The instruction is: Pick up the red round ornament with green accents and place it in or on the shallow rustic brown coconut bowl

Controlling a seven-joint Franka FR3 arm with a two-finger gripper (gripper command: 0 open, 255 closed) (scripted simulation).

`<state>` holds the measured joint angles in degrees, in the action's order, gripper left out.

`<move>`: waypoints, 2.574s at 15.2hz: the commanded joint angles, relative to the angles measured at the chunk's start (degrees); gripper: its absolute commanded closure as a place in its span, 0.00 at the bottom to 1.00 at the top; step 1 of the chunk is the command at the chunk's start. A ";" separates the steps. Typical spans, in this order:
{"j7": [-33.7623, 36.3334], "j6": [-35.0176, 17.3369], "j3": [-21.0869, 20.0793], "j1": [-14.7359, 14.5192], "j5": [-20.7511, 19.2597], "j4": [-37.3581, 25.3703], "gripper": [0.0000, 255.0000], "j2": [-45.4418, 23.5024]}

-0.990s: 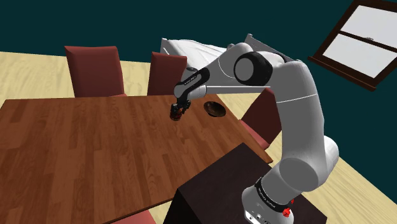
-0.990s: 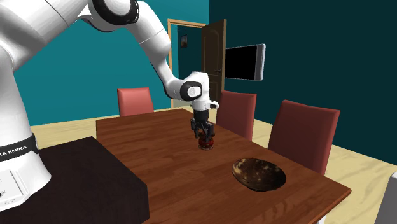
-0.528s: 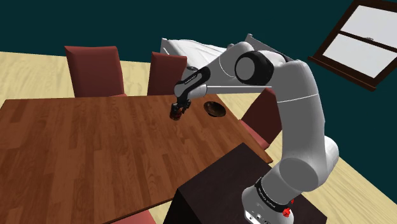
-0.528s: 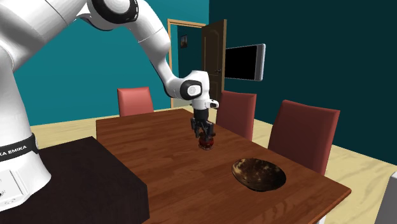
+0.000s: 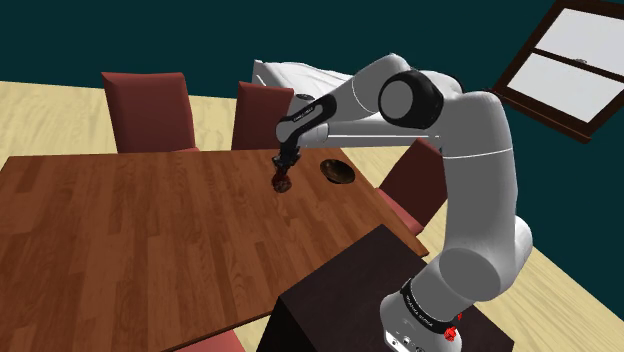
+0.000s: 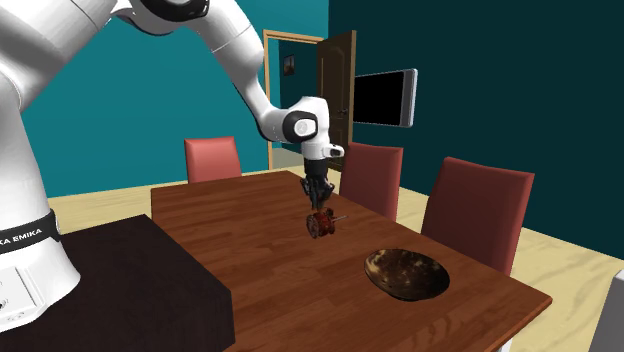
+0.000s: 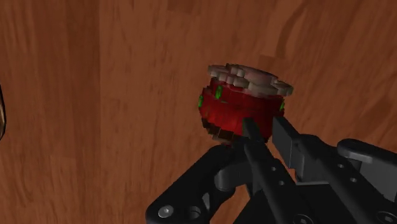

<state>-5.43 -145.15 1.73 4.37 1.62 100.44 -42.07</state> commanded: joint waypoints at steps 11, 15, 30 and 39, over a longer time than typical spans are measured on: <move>2.77 1.50 1.72 0.01 -0.10 -11.30 0.00 -7.31; 2.72 0.34 1.61 0.17 -0.02 -12.96 0.00 -10.13; 2.70 -0.34 1.55 0.26 0.03 -14.18 1.00 -12.01; 2.69 1.02 1.64 0.18 -0.04 -12.91 1.00 -9.40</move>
<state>-2.70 -144.42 3.37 4.52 1.60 87.36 -51.94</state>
